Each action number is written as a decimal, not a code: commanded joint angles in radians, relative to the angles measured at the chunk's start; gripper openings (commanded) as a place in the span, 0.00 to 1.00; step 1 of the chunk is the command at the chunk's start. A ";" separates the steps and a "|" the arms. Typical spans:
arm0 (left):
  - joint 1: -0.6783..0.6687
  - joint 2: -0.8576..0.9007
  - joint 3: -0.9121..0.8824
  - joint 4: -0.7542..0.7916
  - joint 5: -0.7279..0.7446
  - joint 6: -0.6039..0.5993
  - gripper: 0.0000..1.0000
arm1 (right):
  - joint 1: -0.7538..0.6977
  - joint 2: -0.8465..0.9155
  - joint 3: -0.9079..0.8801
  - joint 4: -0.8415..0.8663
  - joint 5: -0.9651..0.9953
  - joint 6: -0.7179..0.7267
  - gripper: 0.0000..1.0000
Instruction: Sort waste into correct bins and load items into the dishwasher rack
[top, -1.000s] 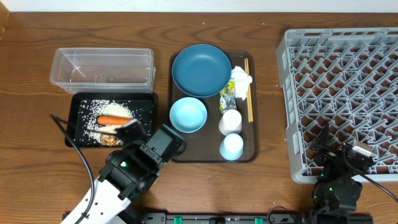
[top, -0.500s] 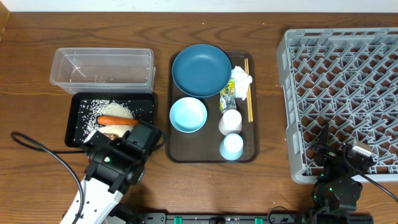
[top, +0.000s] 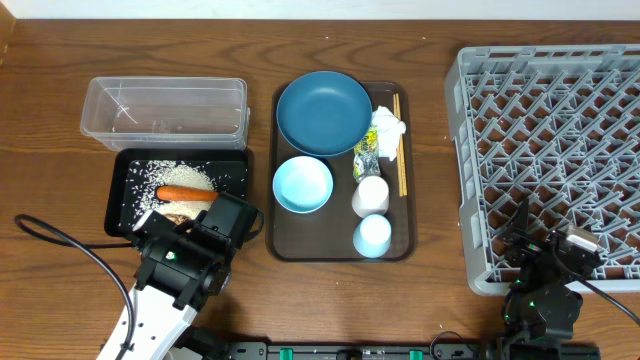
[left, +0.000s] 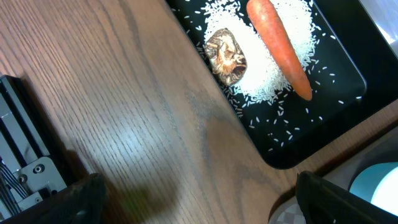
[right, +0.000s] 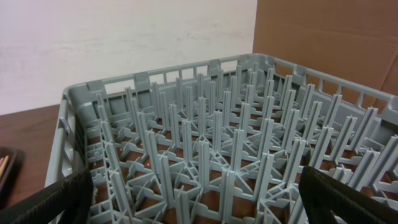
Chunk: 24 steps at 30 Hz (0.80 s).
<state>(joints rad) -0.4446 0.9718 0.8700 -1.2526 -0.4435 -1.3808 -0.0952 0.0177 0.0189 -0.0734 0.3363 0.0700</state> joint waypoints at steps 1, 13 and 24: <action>0.008 -0.006 0.015 -0.003 -0.002 -0.009 0.98 | -0.003 -0.002 0.005 -0.013 -0.004 -0.003 0.99; 0.008 -0.006 0.015 0.028 0.000 -0.009 0.98 | -0.003 -0.002 0.005 -0.013 -0.004 -0.004 0.99; -0.036 0.006 0.015 0.256 0.415 0.454 0.98 | -0.003 -0.002 0.005 -0.013 -0.004 -0.003 0.99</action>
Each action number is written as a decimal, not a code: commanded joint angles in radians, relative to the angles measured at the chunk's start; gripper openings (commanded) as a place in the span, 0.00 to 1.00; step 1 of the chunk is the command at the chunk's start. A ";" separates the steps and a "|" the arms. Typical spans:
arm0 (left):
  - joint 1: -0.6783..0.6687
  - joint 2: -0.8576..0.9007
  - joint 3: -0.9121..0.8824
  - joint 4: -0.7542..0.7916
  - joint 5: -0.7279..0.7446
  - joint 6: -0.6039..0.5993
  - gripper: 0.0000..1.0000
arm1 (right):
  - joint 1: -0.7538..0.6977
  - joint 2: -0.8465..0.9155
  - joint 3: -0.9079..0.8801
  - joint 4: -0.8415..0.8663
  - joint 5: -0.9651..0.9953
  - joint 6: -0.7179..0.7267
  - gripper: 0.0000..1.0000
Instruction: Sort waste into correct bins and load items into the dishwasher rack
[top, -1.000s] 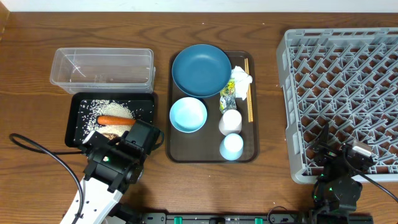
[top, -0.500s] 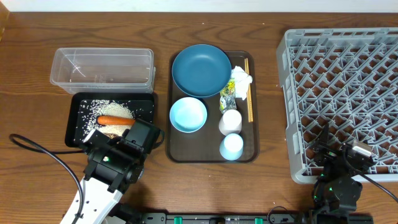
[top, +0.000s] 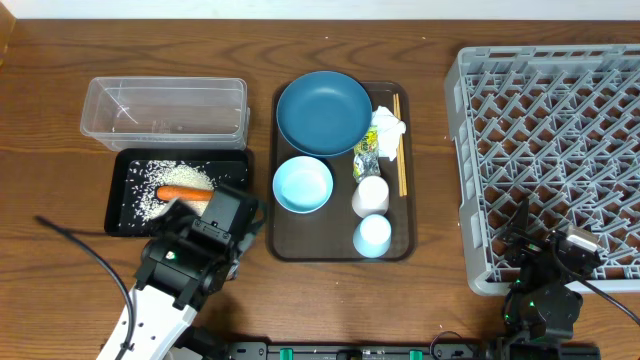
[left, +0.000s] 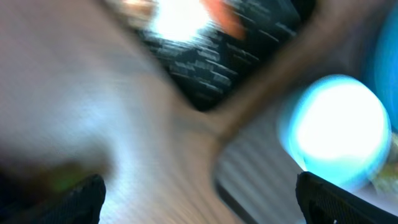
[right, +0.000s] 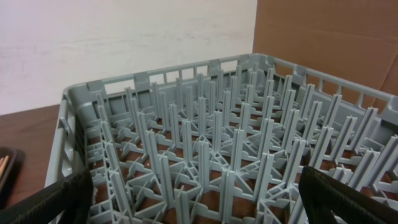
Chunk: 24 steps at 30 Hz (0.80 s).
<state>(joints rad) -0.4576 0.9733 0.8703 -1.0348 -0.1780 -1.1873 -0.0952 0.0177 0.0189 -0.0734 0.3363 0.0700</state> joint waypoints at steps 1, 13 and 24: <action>-0.039 0.006 0.014 0.066 0.170 0.310 0.98 | -0.003 -0.002 0.005 -0.013 -0.004 -0.003 0.99; -0.059 0.019 0.014 0.178 0.065 0.322 0.98 | -0.003 -0.002 0.005 -0.013 -0.004 -0.003 0.99; -0.059 0.187 0.013 0.207 0.066 0.411 0.98 | -0.003 -0.002 0.005 -0.013 -0.004 -0.004 0.99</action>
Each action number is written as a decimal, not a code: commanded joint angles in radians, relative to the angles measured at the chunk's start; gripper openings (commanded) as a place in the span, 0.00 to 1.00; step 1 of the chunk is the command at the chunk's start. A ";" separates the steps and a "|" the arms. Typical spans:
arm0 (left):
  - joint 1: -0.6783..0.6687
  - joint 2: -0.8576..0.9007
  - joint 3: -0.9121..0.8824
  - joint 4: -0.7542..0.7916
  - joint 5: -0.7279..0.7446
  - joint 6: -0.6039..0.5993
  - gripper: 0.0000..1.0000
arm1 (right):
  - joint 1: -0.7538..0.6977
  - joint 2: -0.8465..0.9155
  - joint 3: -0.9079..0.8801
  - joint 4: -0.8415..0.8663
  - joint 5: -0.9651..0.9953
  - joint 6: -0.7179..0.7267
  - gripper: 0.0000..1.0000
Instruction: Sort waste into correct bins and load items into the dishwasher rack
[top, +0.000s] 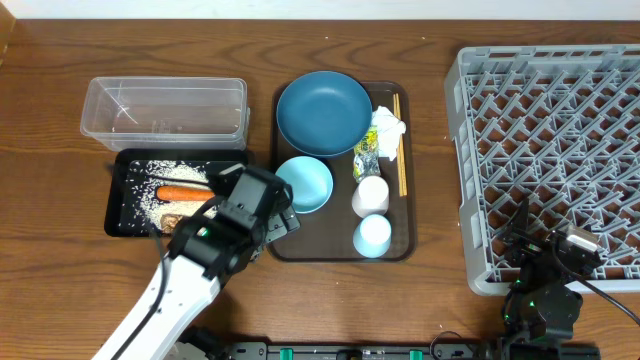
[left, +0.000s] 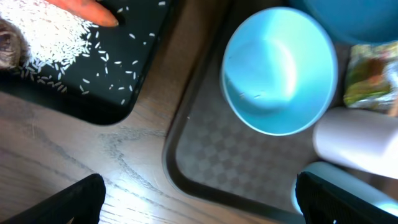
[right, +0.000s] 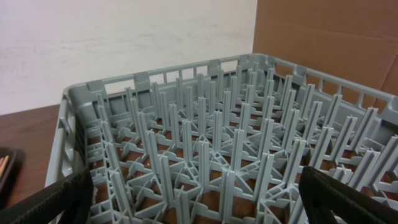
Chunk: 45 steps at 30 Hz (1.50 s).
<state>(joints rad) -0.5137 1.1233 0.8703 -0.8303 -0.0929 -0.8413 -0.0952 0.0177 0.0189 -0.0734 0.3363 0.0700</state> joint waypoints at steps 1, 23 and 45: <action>-0.003 0.052 0.013 0.005 -0.020 0.067 0.98 | -0.003 -0.002 0.005 -0.013 -0.004 -0.004 0.99; 0.409 -0.101 0.013 -0.084 -0.037 0.071 0.98 | -0.003 -0.002 0.005 -0.013 -0.004 -0.004 0.99; 0.650 -0.099 0.013 -0.111 -0.064 0.071 0.98 | -0.003 -0.002 0.005 -0.013 -0.004 -0.003 0.99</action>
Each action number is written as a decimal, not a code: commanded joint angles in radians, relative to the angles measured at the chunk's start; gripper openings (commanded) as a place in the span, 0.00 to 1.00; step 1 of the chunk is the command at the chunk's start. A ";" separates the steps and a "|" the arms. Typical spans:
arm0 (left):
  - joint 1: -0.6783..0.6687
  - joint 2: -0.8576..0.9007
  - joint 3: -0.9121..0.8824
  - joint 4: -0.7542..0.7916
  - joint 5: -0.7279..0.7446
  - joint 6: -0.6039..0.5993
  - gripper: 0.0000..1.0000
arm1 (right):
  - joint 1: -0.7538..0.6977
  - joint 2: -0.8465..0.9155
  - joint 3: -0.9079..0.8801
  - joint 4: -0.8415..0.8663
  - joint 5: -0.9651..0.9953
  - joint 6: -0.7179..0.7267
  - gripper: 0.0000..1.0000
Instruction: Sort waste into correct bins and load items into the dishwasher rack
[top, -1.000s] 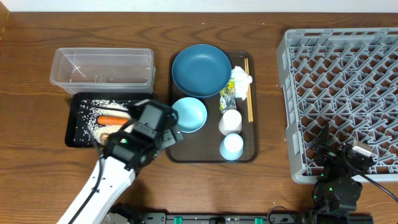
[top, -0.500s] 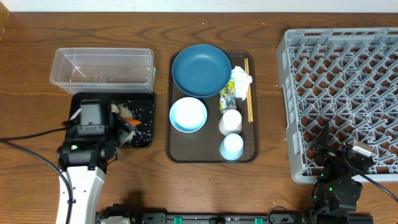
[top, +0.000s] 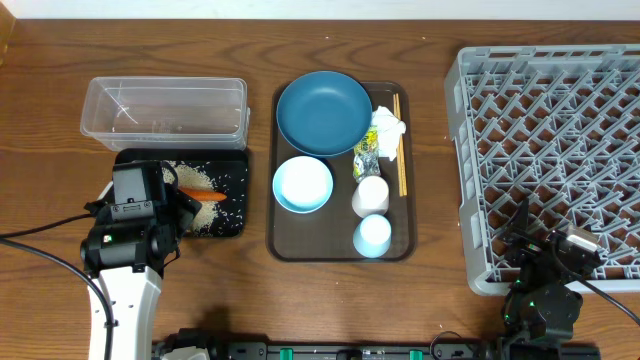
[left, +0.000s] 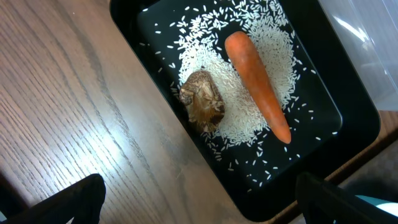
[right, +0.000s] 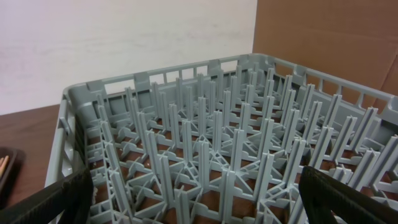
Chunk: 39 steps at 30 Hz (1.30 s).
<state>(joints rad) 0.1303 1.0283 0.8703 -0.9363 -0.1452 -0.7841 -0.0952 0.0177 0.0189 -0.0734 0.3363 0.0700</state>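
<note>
A black tray (left: 323, 93) of scattered rice holds an orange carrot (left: 258, 93) and a brown wrinkled lump (left: 203, 109). My left gripper (left: 199, 186) hangs open and empty over the tray's near left side, above the wood beside it. On the brown serving tray (top: 290, 240) are a dark blue plate (top: 323, 112), a light blue bowl (top: 303, 184), a white cup (top: 370, 196), a light blue cup (top: 373, 235), chopsticks (top: 400, 145), a wrapper (top: 366, 158) and a tissue (top: 388, 125). My right gripper (right: 199, 199) stands open at the near edge of the grey dishwasher rack (right: 205, 143).
A clear plastic container (top: 165, 110) stands behind the black tray. The dishwasher rack (top: 550, 150) fills the right of the table. A black cable (top: 40, 240) trails left from my left arm.
My left gripper was over the serving tray's near left corner by the light blue bowl. It is now back to the left, over the black tray. The right arm has not moved.
My left gripper was open at the black tray's near edge, then further right with a blurred view, then over the light blue bowl on the serving tray. Now it is over the black tray again, still open and empty. No object has moved.
</note>
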 joint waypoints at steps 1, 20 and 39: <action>0.006 -0.004 0.013 -0.005 -0.012 0.013 0.98 | -0.003 -0.002 0.005 -0.013 -0.004 -0.003 0.99; 0.006 -0.003 0.013 -0.005 -0.012 0.013 0.98 | -0.003 -0.002 0.005 0.021 -0.691 0.942 0.99; 0.006 -0.003 0.013 -0.005 -0.012 0.013 0.98 | -0.003 -0.002 0.010 0.249 -0.910 0.969 0.99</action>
<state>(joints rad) 0.1303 1.0283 0.8703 -0.9371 -0.1448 -0.7841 -0.0959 0.0177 0.0177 0.1696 -0.5213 1.0679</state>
